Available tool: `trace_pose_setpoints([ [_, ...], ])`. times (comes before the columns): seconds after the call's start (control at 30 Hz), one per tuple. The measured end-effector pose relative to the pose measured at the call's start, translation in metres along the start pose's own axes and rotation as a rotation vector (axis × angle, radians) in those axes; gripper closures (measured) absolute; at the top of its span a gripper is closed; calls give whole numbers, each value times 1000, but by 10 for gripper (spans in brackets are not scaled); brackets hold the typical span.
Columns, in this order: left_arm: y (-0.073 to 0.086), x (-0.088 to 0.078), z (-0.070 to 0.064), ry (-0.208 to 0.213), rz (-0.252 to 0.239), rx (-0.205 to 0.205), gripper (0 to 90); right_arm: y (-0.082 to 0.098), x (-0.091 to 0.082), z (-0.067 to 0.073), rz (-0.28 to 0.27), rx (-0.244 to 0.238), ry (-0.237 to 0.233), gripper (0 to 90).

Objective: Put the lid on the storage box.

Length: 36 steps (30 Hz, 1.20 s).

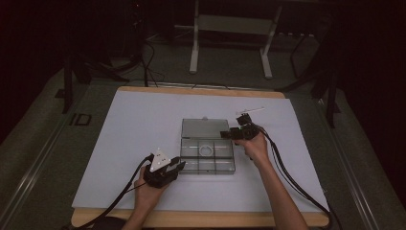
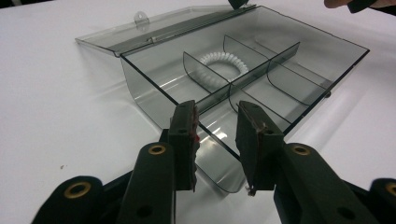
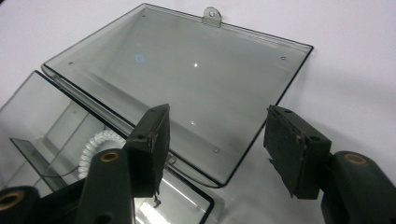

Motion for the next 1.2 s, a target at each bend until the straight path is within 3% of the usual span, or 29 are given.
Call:
trace_pose_setpoints([
  [0.47,-1,5,2,-6,6,-5,672,1,7,-2,7,64,-26,346],
  [1.2,-2,10,5,-21,11,-12,643,1,12,-7,34,111,-43,342],
])
Point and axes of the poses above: each handheld gripper's, and its own axes: x roughly forward along the jaws, y roughly out of its underside, z roughly to its left, the point moved 1 cm from there along x, roughly forward along the jaws, and after that the axes turned 9 degrees about y, right-handed, at the moved point
